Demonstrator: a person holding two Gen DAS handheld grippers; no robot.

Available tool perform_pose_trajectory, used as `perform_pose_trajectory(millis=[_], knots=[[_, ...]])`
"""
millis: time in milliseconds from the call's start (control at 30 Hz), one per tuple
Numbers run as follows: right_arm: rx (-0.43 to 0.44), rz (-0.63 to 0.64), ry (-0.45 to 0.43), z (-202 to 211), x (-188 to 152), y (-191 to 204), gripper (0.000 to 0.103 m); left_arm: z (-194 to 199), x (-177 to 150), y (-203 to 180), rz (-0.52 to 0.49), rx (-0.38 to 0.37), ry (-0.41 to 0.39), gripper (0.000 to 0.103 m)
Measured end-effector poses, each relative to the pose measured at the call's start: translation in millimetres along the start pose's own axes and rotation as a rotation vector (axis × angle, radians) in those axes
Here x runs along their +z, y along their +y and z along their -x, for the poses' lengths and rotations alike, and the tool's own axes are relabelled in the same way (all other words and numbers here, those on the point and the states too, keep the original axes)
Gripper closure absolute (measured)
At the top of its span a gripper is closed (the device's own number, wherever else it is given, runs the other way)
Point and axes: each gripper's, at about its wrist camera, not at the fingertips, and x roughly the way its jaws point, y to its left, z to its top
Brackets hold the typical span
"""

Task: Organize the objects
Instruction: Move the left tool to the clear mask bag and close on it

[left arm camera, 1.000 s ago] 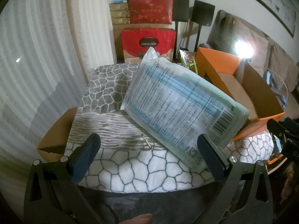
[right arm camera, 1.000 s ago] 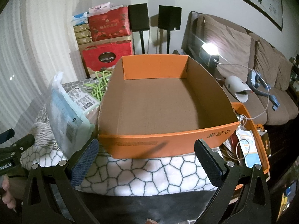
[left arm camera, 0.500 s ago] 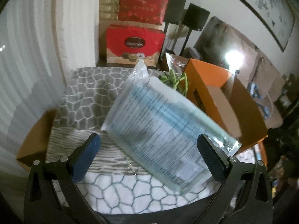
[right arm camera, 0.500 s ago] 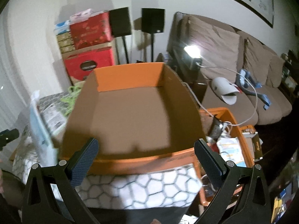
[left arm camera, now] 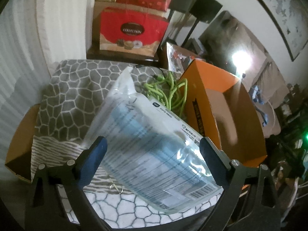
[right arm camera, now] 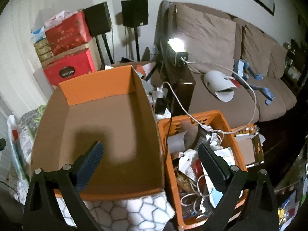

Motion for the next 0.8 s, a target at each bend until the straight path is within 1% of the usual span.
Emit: perform_pose_trajectory(millis=[33,133,200,233,267,300,400,600,700,800], knots=[[0.001,-0.003,0.012,-6,2,-4,0.009,-2,1,-2,0.002,0.012,0.006,0.007],[-0.002,-0.014,0.051,-22,6,-16,0.019,-10,5,-6,0.021,0.048,0.027,0.007],[-0.001,-0.028,0.084,-33,5,-22,0.029,-18,6,-9,0.012,0.068,0.051,0.007],[0.004,-0.031,0.097,-37,5,-23,0.032,-22,5,-11,0.006,0.08,0.06,0.007],[0.012,-0.036,0.112,-42,3,-24,0.037,-25,5,-13,0.001,0.091,0.066,0.007],[0.017,-0.038,0.121,-45,1,-24,0.039,-27,5,-14,-0.003,0.099,0.069,0.007],[0.026,-0.029,0.142,-51,-4,-22,0.052,-31,5,-20,-0.018,0.123,0.074,0.007],[0.035,-0.011,0.157,-56,-11,-15,0.054,-35,7,-26,-0.037,0.168,0.086,0.01],[0.043,-0.019,0.157,-58,-12,-15,0.054,-35,9,-27,-0.015,0.165,0.102,0.011],[0.047,-0.027,0.158,-59,-12,-15,0.053,-38,9,-35,-0.048,0.196,0.101,0.013]])
